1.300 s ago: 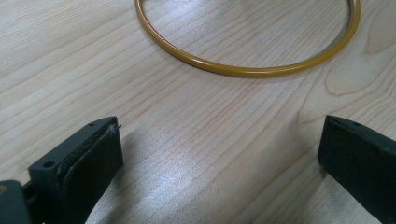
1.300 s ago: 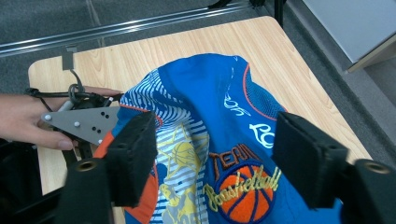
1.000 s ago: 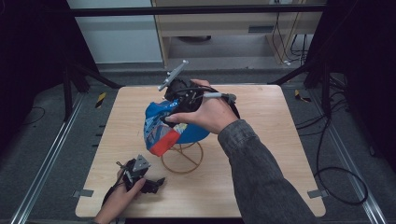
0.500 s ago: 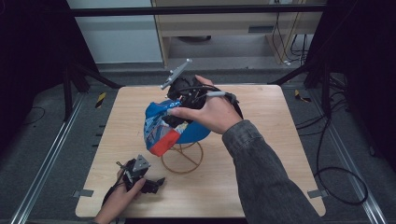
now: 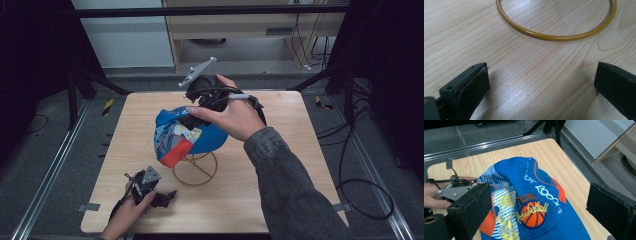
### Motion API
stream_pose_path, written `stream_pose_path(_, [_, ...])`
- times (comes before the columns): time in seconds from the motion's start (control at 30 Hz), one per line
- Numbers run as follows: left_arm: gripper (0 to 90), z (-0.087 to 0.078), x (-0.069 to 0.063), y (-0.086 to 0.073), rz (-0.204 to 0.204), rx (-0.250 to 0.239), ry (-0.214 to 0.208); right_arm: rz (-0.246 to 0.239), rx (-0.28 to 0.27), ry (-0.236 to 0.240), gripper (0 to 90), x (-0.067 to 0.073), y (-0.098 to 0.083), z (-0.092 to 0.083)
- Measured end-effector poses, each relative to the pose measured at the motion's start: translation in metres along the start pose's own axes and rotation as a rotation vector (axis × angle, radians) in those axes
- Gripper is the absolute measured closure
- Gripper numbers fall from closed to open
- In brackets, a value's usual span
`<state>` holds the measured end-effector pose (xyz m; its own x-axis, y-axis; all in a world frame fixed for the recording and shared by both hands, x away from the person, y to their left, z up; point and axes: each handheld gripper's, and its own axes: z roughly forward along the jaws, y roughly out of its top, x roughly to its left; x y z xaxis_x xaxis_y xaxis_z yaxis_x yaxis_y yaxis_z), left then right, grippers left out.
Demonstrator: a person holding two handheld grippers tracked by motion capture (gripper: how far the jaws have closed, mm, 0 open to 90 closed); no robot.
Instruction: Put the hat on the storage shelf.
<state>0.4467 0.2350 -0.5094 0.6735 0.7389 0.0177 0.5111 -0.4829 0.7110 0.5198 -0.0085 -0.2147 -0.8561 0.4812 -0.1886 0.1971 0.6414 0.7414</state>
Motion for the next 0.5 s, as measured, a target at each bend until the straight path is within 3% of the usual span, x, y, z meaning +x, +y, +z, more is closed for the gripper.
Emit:
stream_pose_path(0.3, [0.0, 0.000, 0.000, 0.000, 0.001, 0.000, -0.002, 0.054, -0.022, -0.033, 6.4, -0.008, -0.011, -0.011])
stream_pose_path(0.5, [0.0, 0.000, 0.000, 0.000, 0.000, -0.001, 0.001, 0.072, -0.029, -0.056, 6.0, -0.006, -0.023, -0.018])
